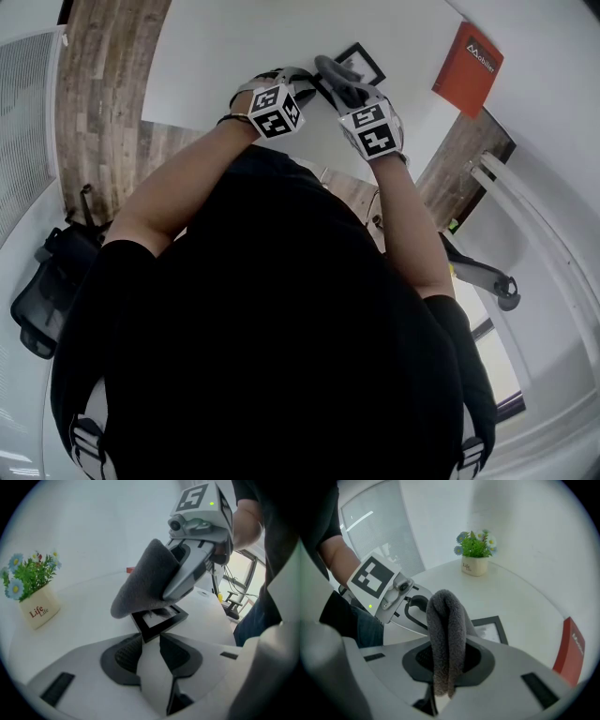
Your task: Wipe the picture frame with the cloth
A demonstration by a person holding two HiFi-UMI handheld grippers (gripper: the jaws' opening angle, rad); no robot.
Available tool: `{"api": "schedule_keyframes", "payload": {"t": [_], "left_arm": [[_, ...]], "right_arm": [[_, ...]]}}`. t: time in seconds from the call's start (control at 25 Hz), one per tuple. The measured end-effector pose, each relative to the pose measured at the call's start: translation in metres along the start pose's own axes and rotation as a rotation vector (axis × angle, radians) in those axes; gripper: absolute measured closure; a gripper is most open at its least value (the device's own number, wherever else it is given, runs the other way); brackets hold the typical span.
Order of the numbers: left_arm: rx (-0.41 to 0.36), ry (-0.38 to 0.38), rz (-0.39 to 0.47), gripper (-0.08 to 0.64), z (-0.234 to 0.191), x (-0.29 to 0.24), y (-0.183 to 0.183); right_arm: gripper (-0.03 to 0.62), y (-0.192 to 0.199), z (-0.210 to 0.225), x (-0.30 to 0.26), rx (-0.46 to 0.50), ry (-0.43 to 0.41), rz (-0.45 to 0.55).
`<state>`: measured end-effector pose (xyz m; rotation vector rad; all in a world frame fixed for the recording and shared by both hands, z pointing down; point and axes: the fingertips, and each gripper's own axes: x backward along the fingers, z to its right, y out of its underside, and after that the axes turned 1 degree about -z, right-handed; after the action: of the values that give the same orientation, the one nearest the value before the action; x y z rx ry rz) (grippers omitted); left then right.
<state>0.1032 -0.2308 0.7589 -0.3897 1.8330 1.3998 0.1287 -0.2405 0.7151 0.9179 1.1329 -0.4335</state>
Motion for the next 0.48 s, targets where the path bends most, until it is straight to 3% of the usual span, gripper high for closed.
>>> {"api": "schedule_keyframes", "payload": {"t": [0.48], "left_arm": [[-0.008,-0.011,0.003,0.437,0.000,0.000,0.000]], "right_arm": [[0.546,-0.009,0.099,0.055,-0.144,0.223,0.107]]}}
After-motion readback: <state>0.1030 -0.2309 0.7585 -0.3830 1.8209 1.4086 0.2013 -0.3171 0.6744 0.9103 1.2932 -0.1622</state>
